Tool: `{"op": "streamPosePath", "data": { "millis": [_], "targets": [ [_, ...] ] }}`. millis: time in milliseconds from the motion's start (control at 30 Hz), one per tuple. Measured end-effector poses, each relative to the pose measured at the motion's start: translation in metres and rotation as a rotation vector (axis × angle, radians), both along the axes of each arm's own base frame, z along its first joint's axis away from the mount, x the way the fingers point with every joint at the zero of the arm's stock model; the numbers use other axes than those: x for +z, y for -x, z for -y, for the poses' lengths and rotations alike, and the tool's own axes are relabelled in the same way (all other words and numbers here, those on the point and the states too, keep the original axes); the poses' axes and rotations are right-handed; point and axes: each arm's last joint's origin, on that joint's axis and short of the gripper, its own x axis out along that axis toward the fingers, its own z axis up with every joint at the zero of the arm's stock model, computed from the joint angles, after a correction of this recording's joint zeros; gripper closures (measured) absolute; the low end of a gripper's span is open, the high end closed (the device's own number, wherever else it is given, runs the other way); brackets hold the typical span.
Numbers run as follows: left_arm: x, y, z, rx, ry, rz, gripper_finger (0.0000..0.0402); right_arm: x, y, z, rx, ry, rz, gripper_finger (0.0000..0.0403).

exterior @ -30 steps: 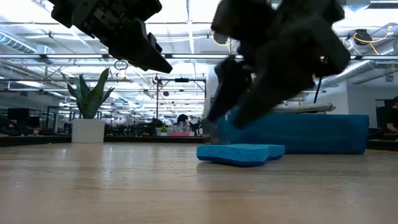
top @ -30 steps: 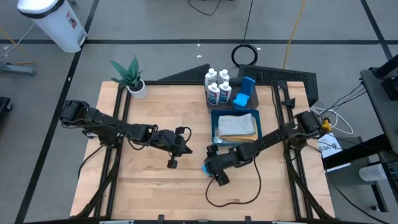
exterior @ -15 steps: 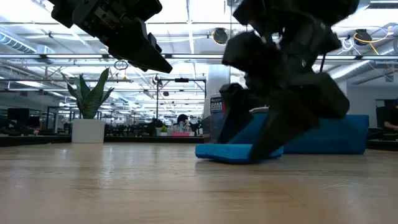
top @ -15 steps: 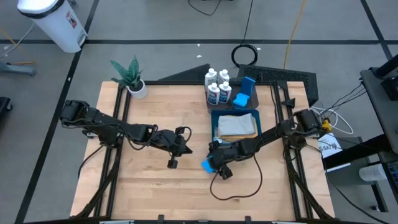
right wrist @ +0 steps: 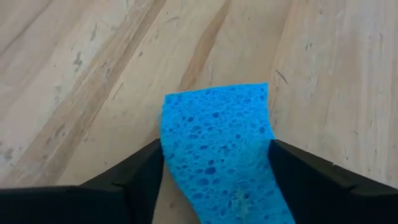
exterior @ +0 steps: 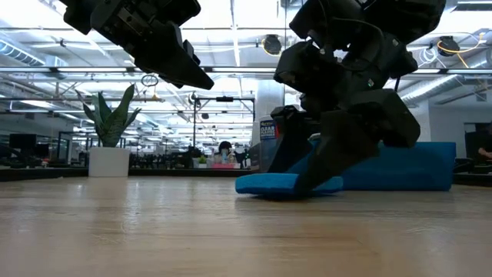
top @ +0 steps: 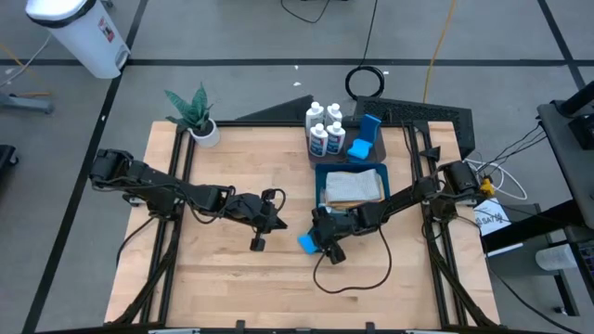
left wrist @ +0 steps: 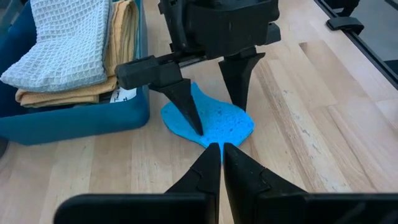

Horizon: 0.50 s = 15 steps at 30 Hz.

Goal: Pick & Place Kitchen Items
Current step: Put the blue dishwashing sponge into the right black bin

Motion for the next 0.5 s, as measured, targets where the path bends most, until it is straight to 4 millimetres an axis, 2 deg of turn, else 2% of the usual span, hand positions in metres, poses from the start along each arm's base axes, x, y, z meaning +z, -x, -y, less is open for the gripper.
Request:
{"op": "streamPosePath", "data": {
  "millis": [167,500],
  "targets": [
    [0.0,0.0,0.0,0.0,0.0,0.0,0.0376,-0.0001,-0.0001,0.0002,-0.014,-0.014,-0.004,0.0201],
    [0.0001,-0.0001,0.0,0.0,-0.001,0.002,0.0376,-0.0008,0.0001,0.0006,0.001,-0.002,-0.004,0.0358]
  ]
}}
